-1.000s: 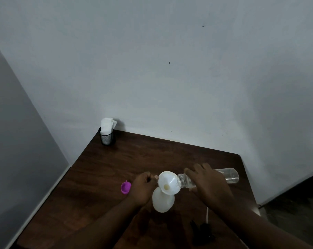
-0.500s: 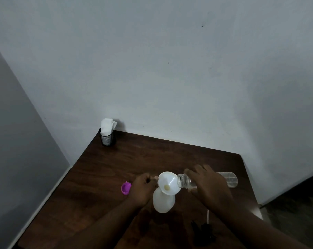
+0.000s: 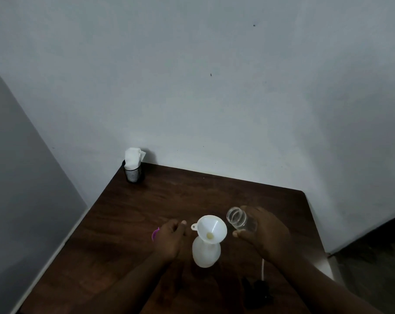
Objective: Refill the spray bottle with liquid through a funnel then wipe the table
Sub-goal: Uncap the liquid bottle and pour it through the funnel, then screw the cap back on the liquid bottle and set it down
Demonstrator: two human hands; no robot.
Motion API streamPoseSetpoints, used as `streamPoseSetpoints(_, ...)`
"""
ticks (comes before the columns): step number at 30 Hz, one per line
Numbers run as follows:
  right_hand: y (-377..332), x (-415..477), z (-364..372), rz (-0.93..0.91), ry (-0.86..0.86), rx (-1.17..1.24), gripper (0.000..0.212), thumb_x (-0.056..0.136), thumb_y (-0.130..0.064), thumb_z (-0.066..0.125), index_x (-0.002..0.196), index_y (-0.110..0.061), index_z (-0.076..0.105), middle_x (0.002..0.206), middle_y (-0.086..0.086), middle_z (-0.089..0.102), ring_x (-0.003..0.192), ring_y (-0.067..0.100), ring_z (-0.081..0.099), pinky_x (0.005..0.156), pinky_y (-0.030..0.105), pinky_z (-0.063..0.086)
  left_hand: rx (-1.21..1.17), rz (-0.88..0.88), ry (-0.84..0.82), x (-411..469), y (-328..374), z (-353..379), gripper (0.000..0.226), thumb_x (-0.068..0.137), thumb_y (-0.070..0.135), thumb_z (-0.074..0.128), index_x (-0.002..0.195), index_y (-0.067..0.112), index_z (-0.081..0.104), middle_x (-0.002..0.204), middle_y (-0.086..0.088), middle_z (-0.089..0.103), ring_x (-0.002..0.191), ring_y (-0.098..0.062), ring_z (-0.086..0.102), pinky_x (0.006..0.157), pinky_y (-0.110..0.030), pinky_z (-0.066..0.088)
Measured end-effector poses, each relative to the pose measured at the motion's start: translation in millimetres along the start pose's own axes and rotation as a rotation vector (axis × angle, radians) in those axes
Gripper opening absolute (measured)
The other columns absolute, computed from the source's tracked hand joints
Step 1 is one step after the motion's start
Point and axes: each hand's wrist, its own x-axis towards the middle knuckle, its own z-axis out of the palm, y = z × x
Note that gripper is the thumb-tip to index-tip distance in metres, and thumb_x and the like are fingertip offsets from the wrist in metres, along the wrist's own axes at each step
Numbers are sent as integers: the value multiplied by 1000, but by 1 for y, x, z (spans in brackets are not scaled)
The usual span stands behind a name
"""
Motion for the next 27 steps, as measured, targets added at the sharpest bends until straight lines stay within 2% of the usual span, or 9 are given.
streamPoseSetpoints(3,0,-1,3,38,35,114,76,64,-73,73,131,-40,59,127,-21,61,118,1,55,100,30,47,204,38,34,17,-20,-7,12,94,27,62,82,27,63,84,9,68,83,-12,66,73,-30,52)
streamPoseSetpoints(5,-3,0,3,72,60,192,71,66,-56,85,129,-35,62,127,-17,62,118,4,57,101,26,44,426,104,21,27,-36,-13,7,91,29,63,98,27,64,99,7,66,96,-16,65,83,-32,53)
streamPoseSetpoints(6,-4,0,4,89,69,217,69,66,-50,88,128,-33,63,127,-16,62,117,4,57,100,25,43,564,114,-21,31,-43,-15,23,90,32,62,113,28,62,114,2,62,108,-20,60,90,-34,51)
streamPoseSetpoints(8,-4,3,4,111,74,248,68,67,-49,88,129,-35,62,127,-18,63,117,3,57,101,28,44,774,54,-150,37,-51,-18,56,92,44,57,145,42,38,147,-7,38,135,-30,40,106,-44,43)
streamPoseSetpoints(10,-2,6,6,120,70,284,67,67,-58,83,128,-39,62,125,-20,64,116,0,58,103,33,48,886,9,-290,43,-55,-19,72,90,53,54,151,53,16,161,-7,12,145,-36,23,112,-53,35)
streamPoseSetpoints(12,0,12,7,140,84,315,69,64,-66,80,126,-42,61,123,-22,65,115,-2,59,102,36,50,980,4,-406,49,-58,-19,78,88,53,58,151,54,13,164,-5,3,146,-38,21,112,-56,33)
streamPoseSetpoints(15,-3,17,7,149,95,360,64,66,-59,83,124,-41,63,120,-22,67,113,-2,60,100,36,51,1091,36,-439,56,-64,-17,73,88,47,61,151,46,24,161,-7,14,141,-35,30,112,-50,37)
streamPoseSetpoints(23,1,26,11,180,94,381,69,66,-58,84,128,-37,62,124,-17,66,115,0,60,101,31,49,1130,209,-393,71,-77,-16,37,95,32,56,132,32,54,150,-4,39,128,-26,47,103,-37,47)
streamPoseSetpoints(27,2,30,10,171,99,387,71,63,-62,82,127,-37,62,123,-17,66,114,1,61,101,35,51,953,312,-234,78,-59,-20,24,95,33,58,118,28,60,130,1,55,111,-15,53,93,-26,48)
